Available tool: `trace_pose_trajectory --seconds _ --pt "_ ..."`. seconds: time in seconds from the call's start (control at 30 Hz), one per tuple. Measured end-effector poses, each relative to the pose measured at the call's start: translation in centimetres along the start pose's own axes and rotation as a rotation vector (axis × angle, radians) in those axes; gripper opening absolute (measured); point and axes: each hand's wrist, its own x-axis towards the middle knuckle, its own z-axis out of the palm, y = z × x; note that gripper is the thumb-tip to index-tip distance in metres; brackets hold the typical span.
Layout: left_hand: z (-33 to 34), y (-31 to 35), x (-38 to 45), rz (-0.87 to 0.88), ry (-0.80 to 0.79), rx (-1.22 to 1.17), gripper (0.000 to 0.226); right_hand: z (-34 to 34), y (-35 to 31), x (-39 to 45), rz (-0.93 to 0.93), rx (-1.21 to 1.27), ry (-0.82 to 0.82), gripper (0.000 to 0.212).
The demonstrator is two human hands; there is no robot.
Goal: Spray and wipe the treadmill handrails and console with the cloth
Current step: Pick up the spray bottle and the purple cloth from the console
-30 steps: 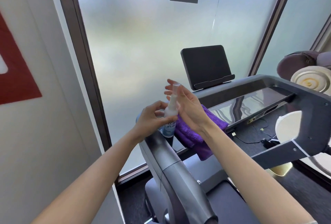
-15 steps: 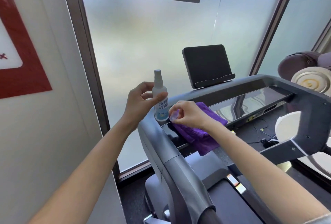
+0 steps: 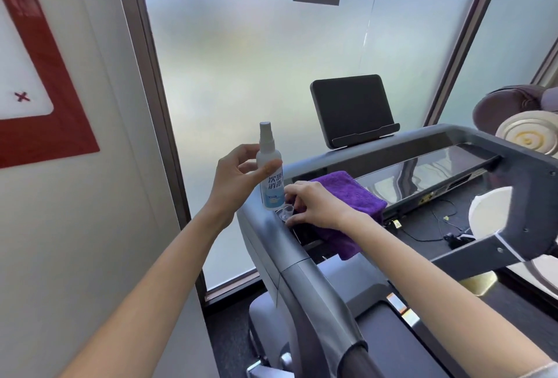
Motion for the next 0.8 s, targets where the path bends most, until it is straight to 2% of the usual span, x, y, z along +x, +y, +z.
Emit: trace_pose_trajectory --seconds 0.03,0.1,0.13,0.17,0.3,0.4,0.57,0.67,0.8 --pt "0.1 0.0 -0.1 0.003 -0.003 0.005 0.039 -0.4 -0.1 -0.4 -0.008 0.07 0.103 0.049" --pt "0.4 0.1 0.0 0.017 -0.002 0.024 0.033 -1.4 -0.8 -1.4 -0.046 0.316 0.42 0.05" --pt "0.6 0.1 0.1 0.031 0.003 0.041 0.029 -2.0 -1.3 -1.8 -0.081 0.459 0.519 0.049" --pt "0.9 0.3 0.2 0.047 0.009 0.062 0.028 -2.5 -1.8 -2.1 -0.114 0.57 0.543 0.051" --pt "3.1 0.7 0.3 0.099 0.02 0.154 0.029 -3.7 -3.4 -2.8 -0.16 0.628 0.42 0.072" --pt "4.7 0.9 0.1 0.145 0.029 0.186 0.035 -3.8 -3.3 -3.7 -0.171 0.675 0.459 0.067" --pt "6.6 1.0 -0.7 0.181 -0.059 0.16 0.054 -4.0 -2.4 -5.9 -0.137 0.673 0.517 0.059" --pt "7.2 1.2 -0.9 0.172 -0.167 0.157 0.063 -4.2 -2.1 -6.8 -0.154 0.642 0.508 0.053" --pt "5.4 1.3 0.6 -0.054 -0.473 0.089 0.081 -4.1 -1.2 -7.3 -0.132 0.563 0.523 0.056"
